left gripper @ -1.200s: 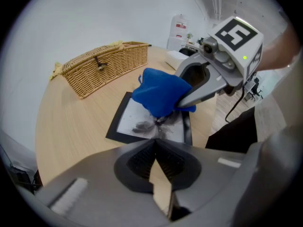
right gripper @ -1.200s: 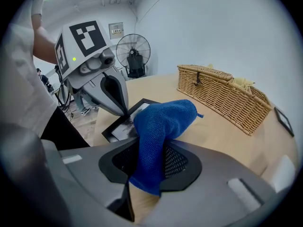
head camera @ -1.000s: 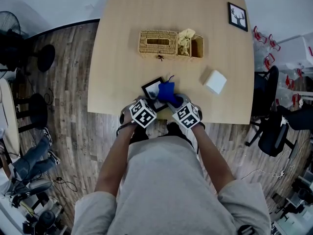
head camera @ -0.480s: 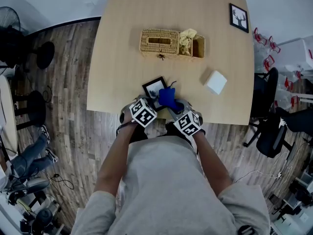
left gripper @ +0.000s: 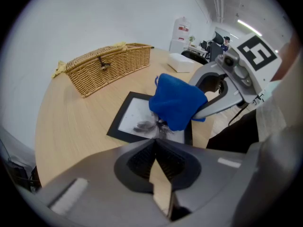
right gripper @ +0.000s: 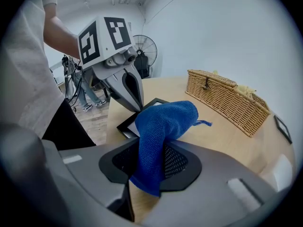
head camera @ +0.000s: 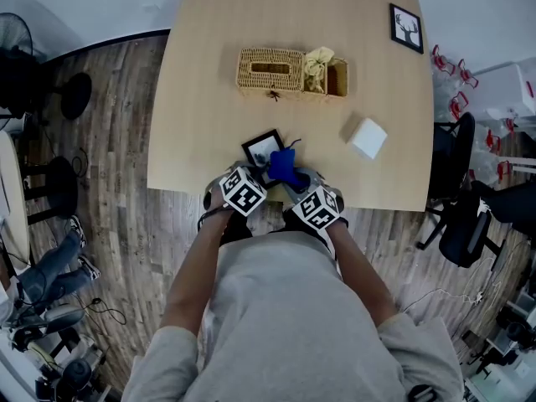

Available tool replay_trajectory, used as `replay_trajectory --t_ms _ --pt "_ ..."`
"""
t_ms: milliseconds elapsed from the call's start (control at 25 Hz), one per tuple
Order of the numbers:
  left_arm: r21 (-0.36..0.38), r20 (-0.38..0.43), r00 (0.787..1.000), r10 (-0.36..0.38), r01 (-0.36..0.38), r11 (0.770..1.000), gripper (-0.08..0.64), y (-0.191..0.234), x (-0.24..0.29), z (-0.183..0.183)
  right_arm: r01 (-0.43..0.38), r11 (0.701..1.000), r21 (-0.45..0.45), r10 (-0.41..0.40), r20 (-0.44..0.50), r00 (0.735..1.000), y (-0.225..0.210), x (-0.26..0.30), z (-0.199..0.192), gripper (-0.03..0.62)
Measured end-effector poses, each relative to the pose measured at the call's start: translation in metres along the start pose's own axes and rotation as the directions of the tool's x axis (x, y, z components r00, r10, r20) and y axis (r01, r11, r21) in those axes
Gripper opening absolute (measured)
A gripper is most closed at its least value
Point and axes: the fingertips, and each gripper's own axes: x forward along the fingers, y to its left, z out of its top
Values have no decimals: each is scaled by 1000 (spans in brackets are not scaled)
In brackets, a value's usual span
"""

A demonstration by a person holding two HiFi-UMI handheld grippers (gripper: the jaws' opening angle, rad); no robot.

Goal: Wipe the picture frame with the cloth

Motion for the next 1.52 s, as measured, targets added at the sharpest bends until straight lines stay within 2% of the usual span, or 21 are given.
replay_trajectory --t_ms 240,680,960,1520 --pt "-17 7 1000 -3 3 1000 52 0 -1 -1 -33 999 -12 33 -7 999 14 6 7 107" --pt "-23 12 1000 -10 10 1000 52 -1 0 0 -87 994 65 92 -80 992 8 20 16 107" --pt "-31 17 1000 -25 25 999 52 0 1 0 -77 995 62 84 -121 989 1 31 21 107" --pt "-20 26 999 -28 29 999 52 1 -1 0 -62 997 53 68 -128 989 -8 40 32 107"
